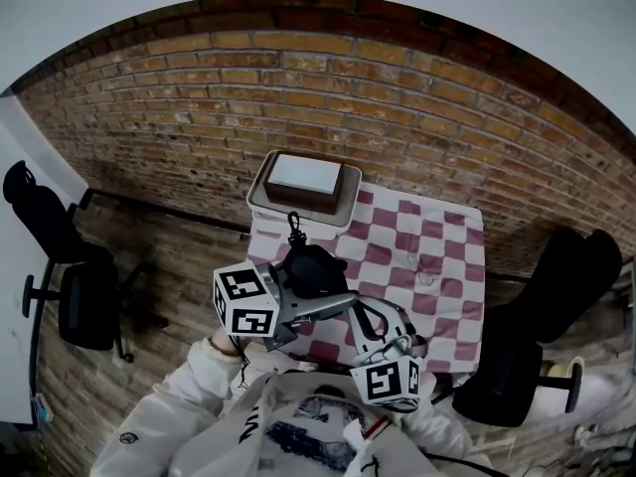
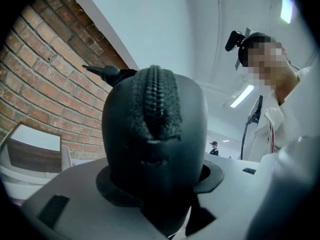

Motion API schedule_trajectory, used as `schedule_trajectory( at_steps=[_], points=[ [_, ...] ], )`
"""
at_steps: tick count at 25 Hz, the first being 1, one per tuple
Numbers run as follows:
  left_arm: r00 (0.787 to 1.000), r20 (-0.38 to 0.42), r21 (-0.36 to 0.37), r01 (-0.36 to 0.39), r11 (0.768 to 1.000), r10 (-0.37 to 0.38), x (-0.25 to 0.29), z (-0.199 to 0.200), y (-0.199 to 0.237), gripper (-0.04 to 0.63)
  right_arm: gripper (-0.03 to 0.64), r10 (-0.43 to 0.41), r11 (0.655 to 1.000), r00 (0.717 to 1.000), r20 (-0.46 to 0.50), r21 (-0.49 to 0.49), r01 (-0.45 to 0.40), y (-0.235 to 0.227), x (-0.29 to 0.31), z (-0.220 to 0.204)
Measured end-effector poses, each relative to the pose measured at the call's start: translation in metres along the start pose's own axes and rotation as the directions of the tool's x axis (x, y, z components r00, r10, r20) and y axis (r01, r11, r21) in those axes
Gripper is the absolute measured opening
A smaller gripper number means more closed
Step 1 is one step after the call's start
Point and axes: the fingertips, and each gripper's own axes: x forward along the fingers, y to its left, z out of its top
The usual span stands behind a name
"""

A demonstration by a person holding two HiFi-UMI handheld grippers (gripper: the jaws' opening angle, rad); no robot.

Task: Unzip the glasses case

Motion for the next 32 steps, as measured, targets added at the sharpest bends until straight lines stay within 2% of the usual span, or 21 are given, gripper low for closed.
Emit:
schedule_trajectory(
  at_steps=[15,25,32],
  points=[
    [0.986,-0.127,0.011,0.114,0.993,-0.111,-0.01,-0.015,0.004,0.255,0.014,0.029,0.997,1.0,0.007,-0.066,-0.028,0.007,0.014,0.011],
    [0.96,-0.219,0.023,0.184,0.983,-0.174,-0.01,-0.029,0.007,0.255,0.014,0.056,0.994,0.998,0.007,-0.098,-0.055,0.007,0.021,0.011],
    [0.948,-0.254,0.031,0.208,0.978,-0.194,-0.008,-0.032,0.01,0.255,0.014,0.053,0.993,0.999,0.003,-0.11,-0.052,0.001,0.024,0.013]
  ],
)
